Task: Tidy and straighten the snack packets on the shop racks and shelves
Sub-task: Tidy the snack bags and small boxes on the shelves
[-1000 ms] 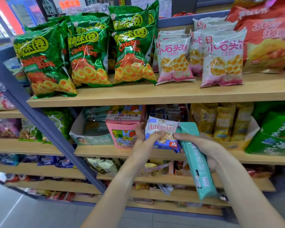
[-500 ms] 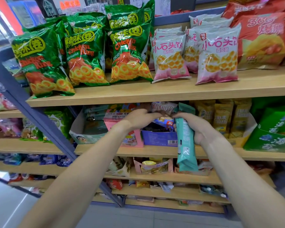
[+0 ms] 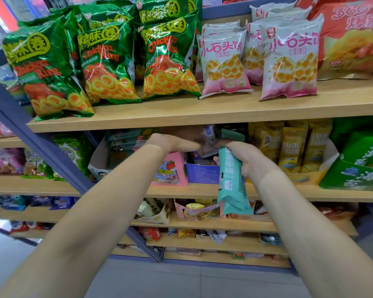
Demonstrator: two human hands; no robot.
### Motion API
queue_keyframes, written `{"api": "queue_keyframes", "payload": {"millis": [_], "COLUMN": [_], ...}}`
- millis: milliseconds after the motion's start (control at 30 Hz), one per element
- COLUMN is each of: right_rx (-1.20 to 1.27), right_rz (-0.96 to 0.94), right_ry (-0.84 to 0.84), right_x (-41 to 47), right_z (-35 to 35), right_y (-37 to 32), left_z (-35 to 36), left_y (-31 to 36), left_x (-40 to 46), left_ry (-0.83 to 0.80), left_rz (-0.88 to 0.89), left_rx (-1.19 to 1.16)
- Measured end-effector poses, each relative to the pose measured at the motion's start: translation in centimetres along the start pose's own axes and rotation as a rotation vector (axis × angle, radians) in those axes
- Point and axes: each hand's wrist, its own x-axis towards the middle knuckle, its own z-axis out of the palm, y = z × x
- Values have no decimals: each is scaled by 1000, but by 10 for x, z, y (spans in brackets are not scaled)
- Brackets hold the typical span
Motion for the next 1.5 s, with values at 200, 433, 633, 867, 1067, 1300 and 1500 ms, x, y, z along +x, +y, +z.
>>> {"api": "queue_keyframes", "payload": {"millis": [200, 433, 633, 867, 1067, 1300, 1500], "right_rx": [-138, -333, -613, -658, -750, -627, -421], "right_rz": [-68, -161, -219, -249, -210, -251, -251], "right_ry": [77, 99, 5, 5, -56, -10, 10], "right_x": [-4, -5, -6, -5, -6, -9, -17], "right_z": [-10, -20, -15, -17, -12, -25, -33], "right_y": [6, 25, 33, 31, 31, 34, 29], "left_z": [27, 18, 30, 36, 40, 45, 41], "left_y": [20, 14, 18, 12, 21, 20, 3], "left_x": [37, -23, -40, -42, -44, -42, -45], "left_ry": [-51, 118, 574, 719, 756, 944, 628], "left_rz": [115, 186, 524, 589, 416, 459, 577], "left_rx": [232, 321, 628, 562, 686, 933, 762]}}
